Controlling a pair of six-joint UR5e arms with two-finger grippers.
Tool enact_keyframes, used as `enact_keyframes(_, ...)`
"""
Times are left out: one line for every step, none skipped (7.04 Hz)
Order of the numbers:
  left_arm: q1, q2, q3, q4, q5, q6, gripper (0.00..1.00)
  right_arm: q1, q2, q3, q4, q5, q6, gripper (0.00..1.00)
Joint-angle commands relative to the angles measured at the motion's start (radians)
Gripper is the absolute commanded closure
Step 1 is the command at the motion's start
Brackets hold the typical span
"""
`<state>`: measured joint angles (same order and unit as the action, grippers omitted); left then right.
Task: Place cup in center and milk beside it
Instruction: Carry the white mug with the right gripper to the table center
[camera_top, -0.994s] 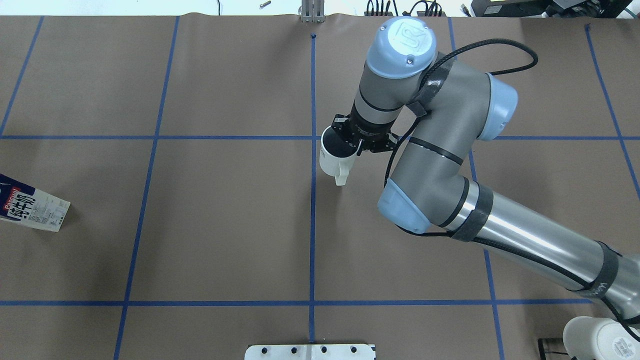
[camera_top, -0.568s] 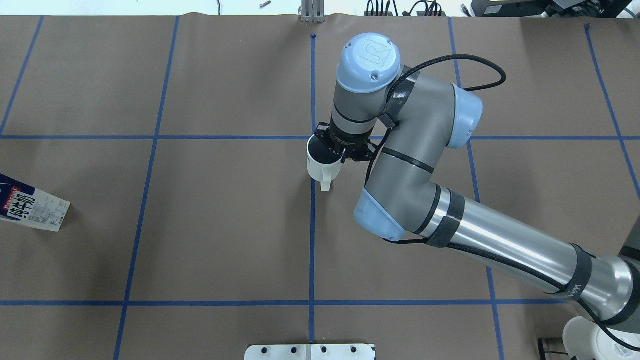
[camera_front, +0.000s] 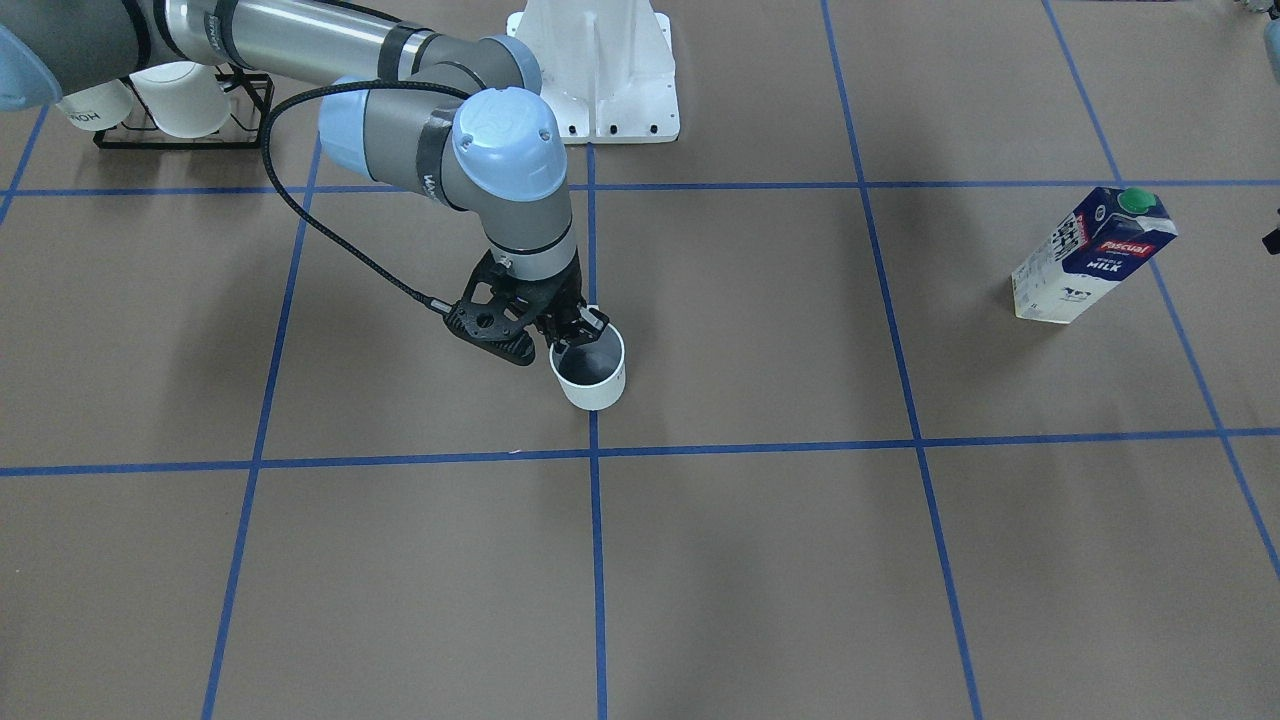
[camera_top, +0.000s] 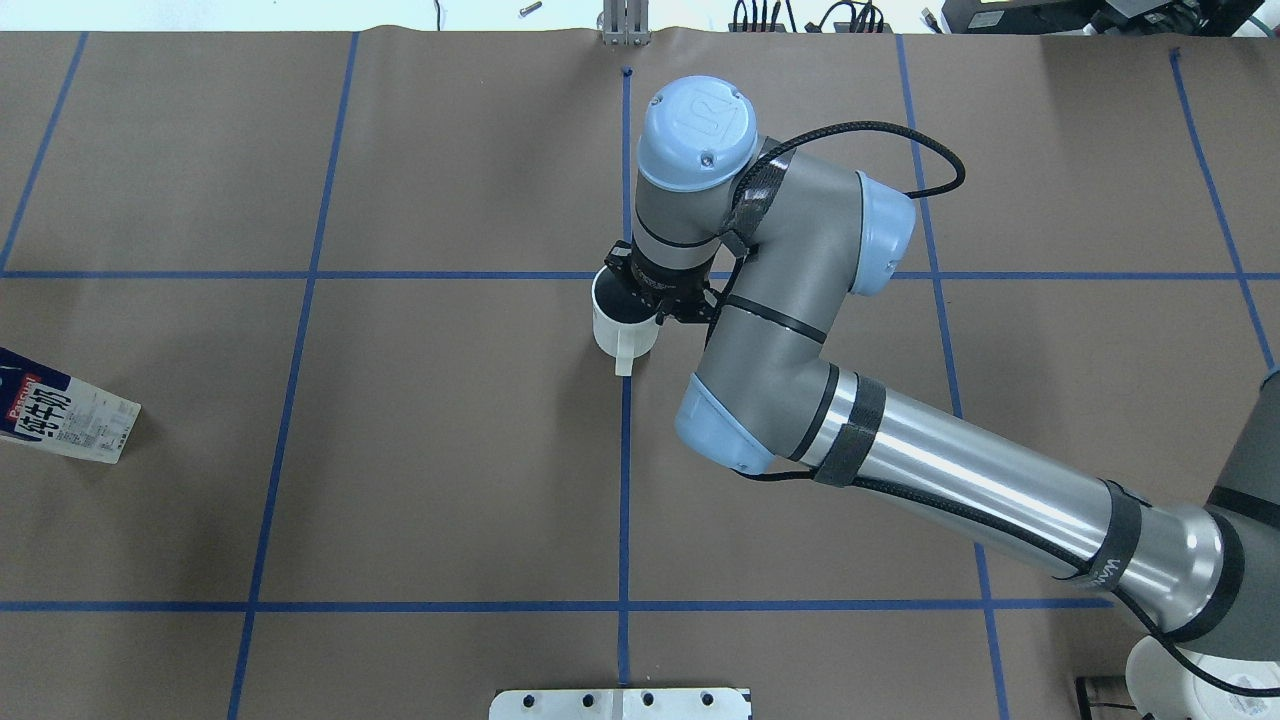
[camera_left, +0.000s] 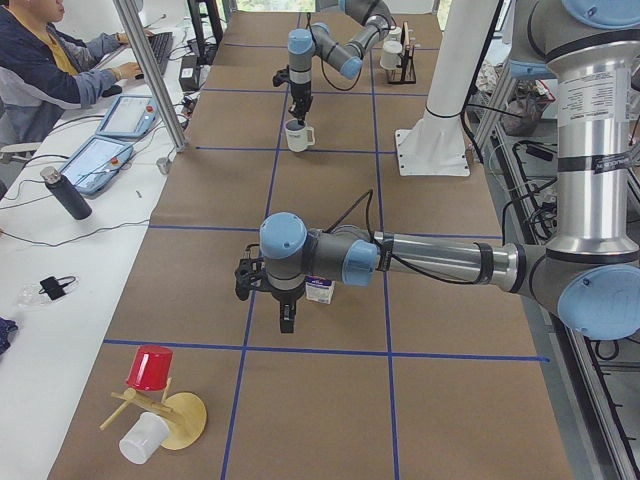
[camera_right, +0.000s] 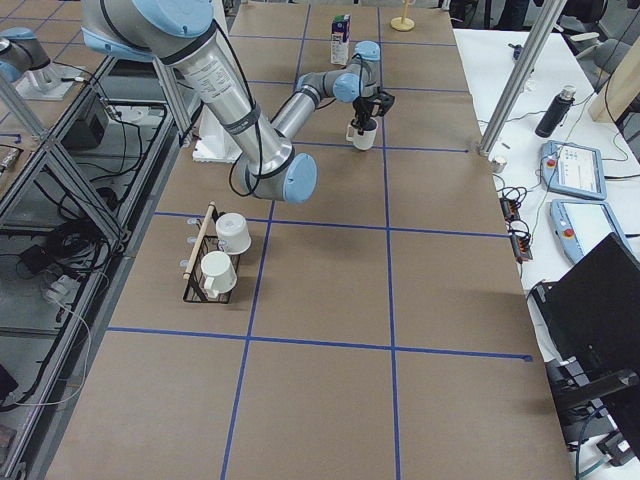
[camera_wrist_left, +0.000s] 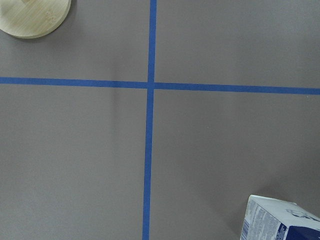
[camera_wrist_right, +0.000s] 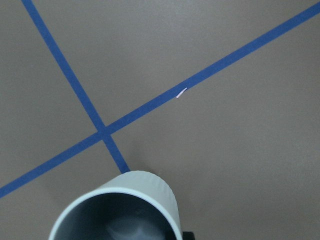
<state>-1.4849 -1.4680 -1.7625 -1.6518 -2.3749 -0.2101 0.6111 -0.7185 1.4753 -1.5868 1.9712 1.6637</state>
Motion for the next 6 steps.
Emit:
enact_keyframes(0.0, -0.002, -0.002, 0.001, -0.001, 0.0, 0.02, -0.005, 0.002, -0.003, 0.001, 0.0, 0.005, 1.0)
enact_keyframes(0.0, -0.002, -0.005, 0.003, -0.003, -0.002, 0.02, -0.005, 0.002, -0.003, 0.001, 0.0, 0.007, 1.0)
enact_keyframes(0.0, -0.002, -0.006, 0.003, -0.003, -0.002, 0.02, -0.007, 0.001, -0.003, 0.001, 0.0, 0.005, 1.0)
enact_keyframes(0.0, -0.002, -0.006, 0.003, -0.003, -0.002, 0.02, -0.007, -0.001, -0.003, 0.001, 0.0, 0.005, 1.0)
enact_keyframes(0.0, -0.006, -0.008, 0.003, -0.003, -0.002, 0.02, -0.008, 0.001, -0.003, 0.001, 0.0, 0.005, 0.85)
enact_keyframes(0.0, -0.006, -0.008, 0.003, -0.003, -0.002, 0.02, -0.008, 0.001, -0.003, 0.001, 0.0, 0.002, 0.57)
